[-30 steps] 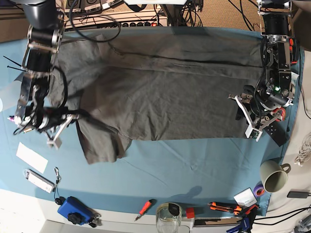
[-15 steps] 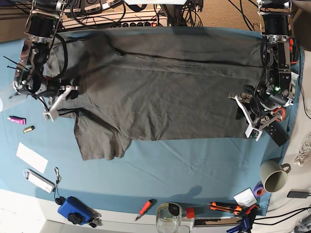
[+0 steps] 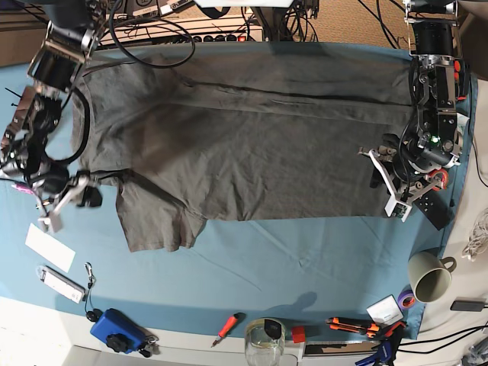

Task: Fold the T-shirt properly
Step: 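Grasp the hem corners of the grey shirt with both grippers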

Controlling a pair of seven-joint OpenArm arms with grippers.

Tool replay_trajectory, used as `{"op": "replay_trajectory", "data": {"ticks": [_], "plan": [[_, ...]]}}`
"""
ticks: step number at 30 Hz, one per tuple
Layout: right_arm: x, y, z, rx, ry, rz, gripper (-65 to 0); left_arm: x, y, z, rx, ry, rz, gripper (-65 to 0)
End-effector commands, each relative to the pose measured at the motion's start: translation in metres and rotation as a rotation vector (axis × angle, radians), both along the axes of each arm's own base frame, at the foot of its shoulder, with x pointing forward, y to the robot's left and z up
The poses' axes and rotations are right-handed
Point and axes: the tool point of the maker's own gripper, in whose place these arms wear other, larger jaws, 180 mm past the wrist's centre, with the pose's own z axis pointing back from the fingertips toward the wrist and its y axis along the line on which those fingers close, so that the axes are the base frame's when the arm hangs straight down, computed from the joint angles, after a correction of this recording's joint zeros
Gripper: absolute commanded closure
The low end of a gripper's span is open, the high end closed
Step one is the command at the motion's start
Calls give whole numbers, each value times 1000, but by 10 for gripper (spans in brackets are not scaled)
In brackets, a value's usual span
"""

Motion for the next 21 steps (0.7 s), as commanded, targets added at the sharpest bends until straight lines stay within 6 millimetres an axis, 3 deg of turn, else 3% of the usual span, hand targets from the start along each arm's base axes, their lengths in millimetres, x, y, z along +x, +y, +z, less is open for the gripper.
{"op": "replay_trajectory", "data": {"ticks": [1,4,10,16,21], "plan": [[20,-10,23,1,-80,-39,-201,10,4,16,2,-54,2,-232],[49,-22,21,44,-88,-126,-201,10,4,16,2,-54,2,-232],[88,-9,1,90,-11,-108,-201,10,4,15,2,-53,2,-232],[101,2,-28,35,62,-121,-200,10,3,16,1,-54,2,-232],[98,33,-61,83,121,-109,-199,10,3,16,1,-54,2,-232]]}}
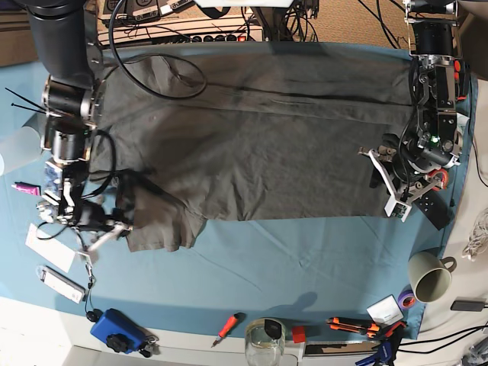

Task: Fold the T-shirt properly
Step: 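Grasp the hem corners of the grey shirt with both grippers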

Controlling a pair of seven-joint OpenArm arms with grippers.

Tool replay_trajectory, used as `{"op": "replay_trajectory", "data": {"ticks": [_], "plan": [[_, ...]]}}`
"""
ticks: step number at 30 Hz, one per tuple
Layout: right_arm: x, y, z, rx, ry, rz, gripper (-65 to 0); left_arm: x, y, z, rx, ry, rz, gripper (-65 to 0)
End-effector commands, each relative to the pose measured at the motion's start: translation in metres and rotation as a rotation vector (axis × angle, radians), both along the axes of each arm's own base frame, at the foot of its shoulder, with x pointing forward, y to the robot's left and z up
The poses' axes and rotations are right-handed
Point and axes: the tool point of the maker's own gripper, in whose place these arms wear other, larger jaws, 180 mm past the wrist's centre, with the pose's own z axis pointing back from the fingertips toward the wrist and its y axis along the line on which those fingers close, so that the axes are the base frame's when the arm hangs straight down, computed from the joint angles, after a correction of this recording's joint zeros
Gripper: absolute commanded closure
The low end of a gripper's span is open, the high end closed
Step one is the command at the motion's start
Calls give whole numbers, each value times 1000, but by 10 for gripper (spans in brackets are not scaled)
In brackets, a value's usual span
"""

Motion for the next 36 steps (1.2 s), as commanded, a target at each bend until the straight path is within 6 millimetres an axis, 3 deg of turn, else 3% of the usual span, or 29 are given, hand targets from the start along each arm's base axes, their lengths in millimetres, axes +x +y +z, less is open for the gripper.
{"op": "replay_trajectory", "data": {"ticks": [1,5,8,19,24,26,29,32,36], "plan": [[12,6,11,-1,-24,9,-199,10,4,15,3,-53,2,-232],[4,32,-16,-2,33,43,-199,10,4,15,3,-53,2,-232],[2,39,-23,5,51,46,-199,10,4,15,3,-53,2,-232],[-11,4,-22,-38,109,19,-199,22,-11,33,-37,-173,-63,-233],[-16,-7,-22,-52,129,11,-199,49,3,44,25,-237,-34,-233],[-17,-7,-23,-52,135,12,-199,64,13,38,22,-214,-6,-233],[-17,-6,-23,-51,133,12,-199,82,27,22,3,-150,33,-290],[-17,-6,-23,-51,133,14,-199,88,38,5,31,-57,38,-349],[-17,-7,-23,-52,134,13,-199,90,47,-3,46,9,60,-355]]}}
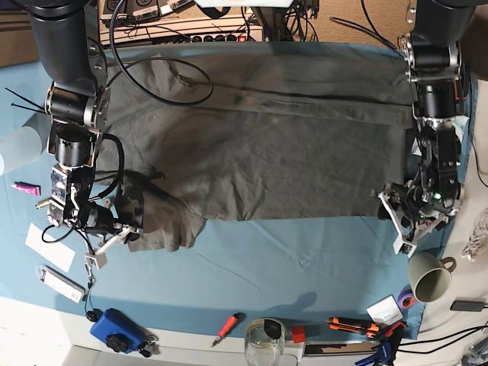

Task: Fold the T-shirt properly
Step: 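Grasp the hem corners of the grey shirt with both grippers, then lift the hem with both grippers and carry it toward the shoulder fold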

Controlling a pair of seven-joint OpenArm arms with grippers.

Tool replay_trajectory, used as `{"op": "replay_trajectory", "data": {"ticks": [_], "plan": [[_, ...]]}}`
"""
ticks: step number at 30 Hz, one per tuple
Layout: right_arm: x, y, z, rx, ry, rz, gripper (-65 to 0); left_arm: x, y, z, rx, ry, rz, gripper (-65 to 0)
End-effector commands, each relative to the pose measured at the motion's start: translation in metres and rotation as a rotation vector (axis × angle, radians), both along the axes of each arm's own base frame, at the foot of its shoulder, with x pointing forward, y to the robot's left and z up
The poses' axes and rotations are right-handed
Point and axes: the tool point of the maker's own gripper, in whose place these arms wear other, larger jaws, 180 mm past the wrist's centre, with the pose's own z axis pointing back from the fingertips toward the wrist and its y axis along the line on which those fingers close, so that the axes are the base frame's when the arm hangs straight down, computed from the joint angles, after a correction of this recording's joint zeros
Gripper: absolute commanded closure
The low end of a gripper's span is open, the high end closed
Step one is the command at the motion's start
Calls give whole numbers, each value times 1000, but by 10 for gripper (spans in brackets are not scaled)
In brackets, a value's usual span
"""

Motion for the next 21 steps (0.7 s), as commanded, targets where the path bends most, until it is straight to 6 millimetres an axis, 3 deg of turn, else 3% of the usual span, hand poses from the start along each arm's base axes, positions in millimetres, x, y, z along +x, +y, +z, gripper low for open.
{"op": "replay_trajectory", "data": {"ticks": [1,11,14,21], "plan": [[-12,-11,-7,-49,79,1,-199,14,8,21,14,-61,7,-355],[-12,-10,-7,-48,79,4,-199,8,28,9,83,-15,74,-355],[-12,-10,-8,-48,80,4,-199,1,35,-4,93,28,97,-355],[-10,-11,-6,-48,66,0,-176,-23,29,-45,23,166,100,-353]]}}
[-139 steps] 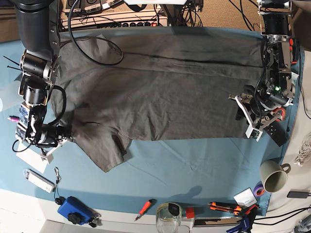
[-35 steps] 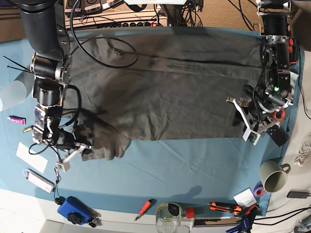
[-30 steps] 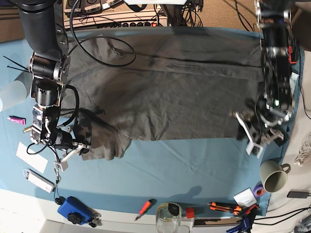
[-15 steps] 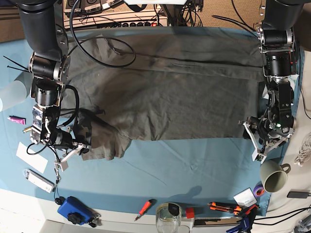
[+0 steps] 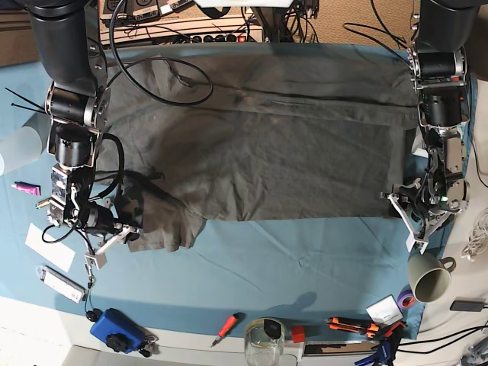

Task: Fold the T-shirt properly
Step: 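Lift the hem with both grippers and carry it toward the shoulder fold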

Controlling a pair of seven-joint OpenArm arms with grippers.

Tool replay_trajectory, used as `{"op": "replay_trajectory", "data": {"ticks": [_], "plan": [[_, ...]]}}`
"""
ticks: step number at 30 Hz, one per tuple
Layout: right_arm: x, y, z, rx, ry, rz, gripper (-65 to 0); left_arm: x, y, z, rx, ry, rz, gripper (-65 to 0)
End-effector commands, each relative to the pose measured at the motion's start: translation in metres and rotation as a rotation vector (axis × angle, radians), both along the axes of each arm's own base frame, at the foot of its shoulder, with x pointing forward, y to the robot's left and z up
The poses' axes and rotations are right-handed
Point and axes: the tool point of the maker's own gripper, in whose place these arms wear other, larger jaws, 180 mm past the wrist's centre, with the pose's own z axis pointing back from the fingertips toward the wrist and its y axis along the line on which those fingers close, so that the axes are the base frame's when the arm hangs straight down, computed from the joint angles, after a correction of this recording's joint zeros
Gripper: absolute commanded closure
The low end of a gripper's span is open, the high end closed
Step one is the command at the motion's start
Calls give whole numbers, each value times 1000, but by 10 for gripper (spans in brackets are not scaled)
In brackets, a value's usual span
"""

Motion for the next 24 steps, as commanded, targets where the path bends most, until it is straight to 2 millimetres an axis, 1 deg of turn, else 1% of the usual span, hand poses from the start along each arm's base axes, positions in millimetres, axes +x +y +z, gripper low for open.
{"op": "replay_trajectory", "data": {"ticks": [1,2,3,4,7,8,11,13,16,18,22,24], "plan": [[-10,-10,-6,-46,68,5,-141,-15,3,-14,30,87,0,-336],[-10,-10,-6,-46,66,5,-99,-17,2,-16,22,102,3,-307],[-9,-10,-6,-46,64,4,-50,-19,2,-17,20,117,4,-265],[-9,-10,-6,-46,62,3,-1,-21,2,-18,19,127,5,-209],[-7,-10,-4,-49,50,2,0,-21,0,-18,-6,130,22,-25],[-6,-10,-2,-50,47,3,0,-21,1,-18,-8,129,39,0],[-1,-11,7,-64,24,11,0,-24,8,-16,6,152,99,0],[5,-11,18,-78,2,21,0,-27,12,-12,20,176,125,0],[14,-12,34,-99,-44,29,0,-26,18,-2,41,174,145,0],[17,-13,41,-109,-58,28,0,-25,23,5,56,166,147,0],[16,-15,43,-116,-46,14,0,-24,26,21,82,164,140,0],[16,-15,43,-116,-45,13,0,-20,23,31,80,138,132,0]]}}
